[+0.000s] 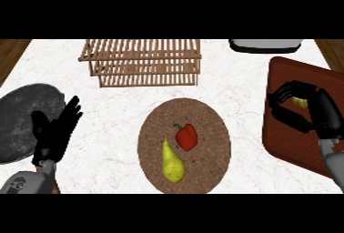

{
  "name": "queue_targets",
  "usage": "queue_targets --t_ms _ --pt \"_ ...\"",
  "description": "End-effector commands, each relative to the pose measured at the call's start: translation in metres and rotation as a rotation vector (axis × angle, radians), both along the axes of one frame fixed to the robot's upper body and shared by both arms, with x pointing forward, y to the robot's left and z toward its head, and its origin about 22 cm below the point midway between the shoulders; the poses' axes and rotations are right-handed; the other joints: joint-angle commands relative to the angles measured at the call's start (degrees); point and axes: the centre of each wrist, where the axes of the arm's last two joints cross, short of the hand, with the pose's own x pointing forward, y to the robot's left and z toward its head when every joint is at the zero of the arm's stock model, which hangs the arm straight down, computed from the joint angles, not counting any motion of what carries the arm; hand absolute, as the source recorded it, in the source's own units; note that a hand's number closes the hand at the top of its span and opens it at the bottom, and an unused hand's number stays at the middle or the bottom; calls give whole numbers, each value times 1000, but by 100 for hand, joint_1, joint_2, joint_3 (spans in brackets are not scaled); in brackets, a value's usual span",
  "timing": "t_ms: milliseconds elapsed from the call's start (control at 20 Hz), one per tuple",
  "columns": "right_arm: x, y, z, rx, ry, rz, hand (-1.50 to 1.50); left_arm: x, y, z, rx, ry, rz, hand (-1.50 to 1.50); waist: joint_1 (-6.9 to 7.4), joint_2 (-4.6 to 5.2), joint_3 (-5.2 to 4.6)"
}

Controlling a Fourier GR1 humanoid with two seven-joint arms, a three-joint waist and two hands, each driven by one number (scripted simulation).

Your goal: Pick the bell pepper from the placemat and place it in the tiered shelf

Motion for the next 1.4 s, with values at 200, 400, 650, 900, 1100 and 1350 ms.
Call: queue_targets --t_ms 200,400,650,900,1100,1350 --pt "19 -7 -35 52 79 170 -150 -7 -3 -22 -141 136 18 0 -47 -44 28" --pt "-21 14 -11 3 141 372 -150 -19 4 -31 -117 136 38 0 -176 -89 20" --pt "-10 25 57 -88 223 459 -150 -10 -10 -20 -129 137 39 0 -163 -88 18" --pt "-23 83 80 -243 296 439 -150 -14 -1 -24 -142 139 26 0 -109 -86 13" --pt "-27 138 90 -264 332 330 -150 -20 -8 -32 -118 164 14 0 -73 -83 11" --pt "-20 182 84 -359 371 240 -150 -18 -12 -18 -138 140 6 0 -52 -74 20"
